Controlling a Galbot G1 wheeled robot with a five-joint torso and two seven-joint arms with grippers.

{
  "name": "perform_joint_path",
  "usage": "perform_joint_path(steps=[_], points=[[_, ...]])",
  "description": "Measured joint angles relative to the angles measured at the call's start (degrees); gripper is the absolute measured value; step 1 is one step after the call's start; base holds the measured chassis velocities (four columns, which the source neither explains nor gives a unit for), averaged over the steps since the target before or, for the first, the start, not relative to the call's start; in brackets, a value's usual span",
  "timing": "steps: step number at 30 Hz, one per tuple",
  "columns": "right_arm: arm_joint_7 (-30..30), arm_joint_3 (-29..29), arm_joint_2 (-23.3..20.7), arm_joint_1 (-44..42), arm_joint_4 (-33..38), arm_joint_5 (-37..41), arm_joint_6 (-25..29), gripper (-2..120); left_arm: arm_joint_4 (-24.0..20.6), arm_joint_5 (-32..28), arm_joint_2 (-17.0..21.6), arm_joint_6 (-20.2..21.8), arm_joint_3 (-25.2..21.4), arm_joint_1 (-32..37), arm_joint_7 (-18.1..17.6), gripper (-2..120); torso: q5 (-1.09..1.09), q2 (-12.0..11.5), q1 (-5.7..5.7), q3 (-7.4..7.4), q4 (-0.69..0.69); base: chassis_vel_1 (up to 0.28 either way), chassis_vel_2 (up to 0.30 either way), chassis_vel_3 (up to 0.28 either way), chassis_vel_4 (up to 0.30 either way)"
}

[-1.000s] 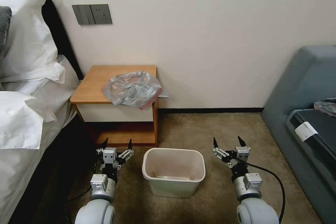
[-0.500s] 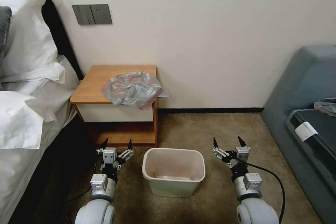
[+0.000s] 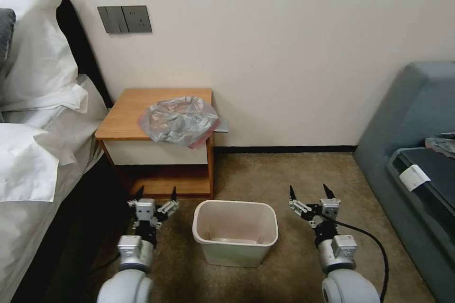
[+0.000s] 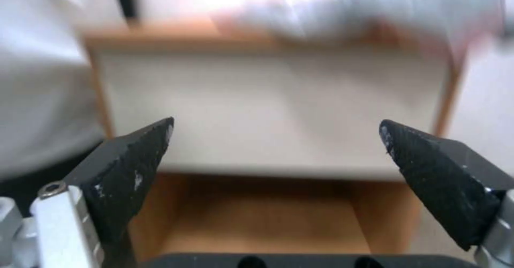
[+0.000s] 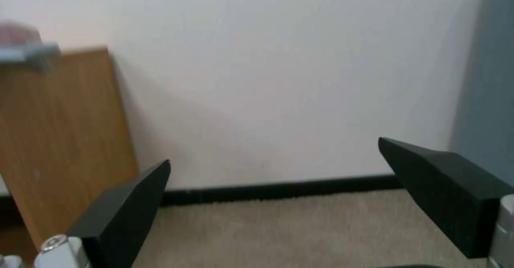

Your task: Pick up the garbage bag from the table and place it over the trash can.

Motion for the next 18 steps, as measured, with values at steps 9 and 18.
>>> perform_joint_path(steps=[9, 18], points=[[-0.8, 2.3, 1.5, -8.1, 13.1, 2.7, 1.5, 100, -5.3, -7.9, 2.1, -1.8, -2.9, 2.5, -0.5, 100, -0.05, 0.0, 0.00, -0.01, -0.06, 0.000, 0.000, 0.000, 0.000], [0.4, -2.3, -1.6, -1.3, 5.7, -6.4, 9.3, 100, -1.7, -5.5, 3.7, -2.0, 4.2, 1.6, -2.0, 100, 0.01, 0.0, 0.00, 0.00, -0.01, 0.000, 0.000, 0.000, 0.000]])
